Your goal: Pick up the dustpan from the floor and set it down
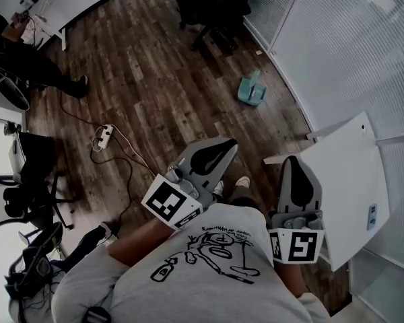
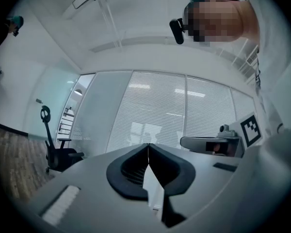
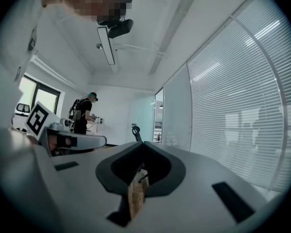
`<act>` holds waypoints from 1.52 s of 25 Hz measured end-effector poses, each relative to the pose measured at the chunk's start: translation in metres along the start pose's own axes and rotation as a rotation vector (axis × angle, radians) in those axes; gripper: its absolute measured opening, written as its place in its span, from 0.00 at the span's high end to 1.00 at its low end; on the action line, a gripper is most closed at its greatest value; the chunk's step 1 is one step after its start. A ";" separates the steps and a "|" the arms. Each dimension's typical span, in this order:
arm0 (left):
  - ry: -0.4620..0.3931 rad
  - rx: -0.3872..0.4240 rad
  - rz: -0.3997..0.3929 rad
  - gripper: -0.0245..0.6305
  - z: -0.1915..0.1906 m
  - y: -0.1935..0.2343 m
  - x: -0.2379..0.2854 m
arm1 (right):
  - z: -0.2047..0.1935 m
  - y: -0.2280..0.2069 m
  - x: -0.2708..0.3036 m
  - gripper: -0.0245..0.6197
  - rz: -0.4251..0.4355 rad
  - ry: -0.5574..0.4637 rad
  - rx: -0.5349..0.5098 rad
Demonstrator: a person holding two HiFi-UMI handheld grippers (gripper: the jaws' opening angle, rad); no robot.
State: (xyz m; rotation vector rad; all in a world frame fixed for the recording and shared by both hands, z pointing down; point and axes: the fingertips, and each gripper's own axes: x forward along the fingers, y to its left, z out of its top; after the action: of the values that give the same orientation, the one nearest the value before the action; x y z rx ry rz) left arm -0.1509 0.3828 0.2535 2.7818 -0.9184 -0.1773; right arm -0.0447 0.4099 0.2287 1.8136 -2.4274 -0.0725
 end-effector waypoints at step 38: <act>0.014 0.016 0.029 0.96 0.007 0.056 0.176 | -0.019 -0.149 0.120 0.95 0.031 -0.003 0.030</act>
State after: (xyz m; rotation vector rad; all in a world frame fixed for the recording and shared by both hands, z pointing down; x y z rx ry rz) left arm -0.0440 0.2324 0.2512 2.7790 -0.9610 -0.1458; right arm 0.0662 0.2525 0.2393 1.7892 -2.4712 -0.0364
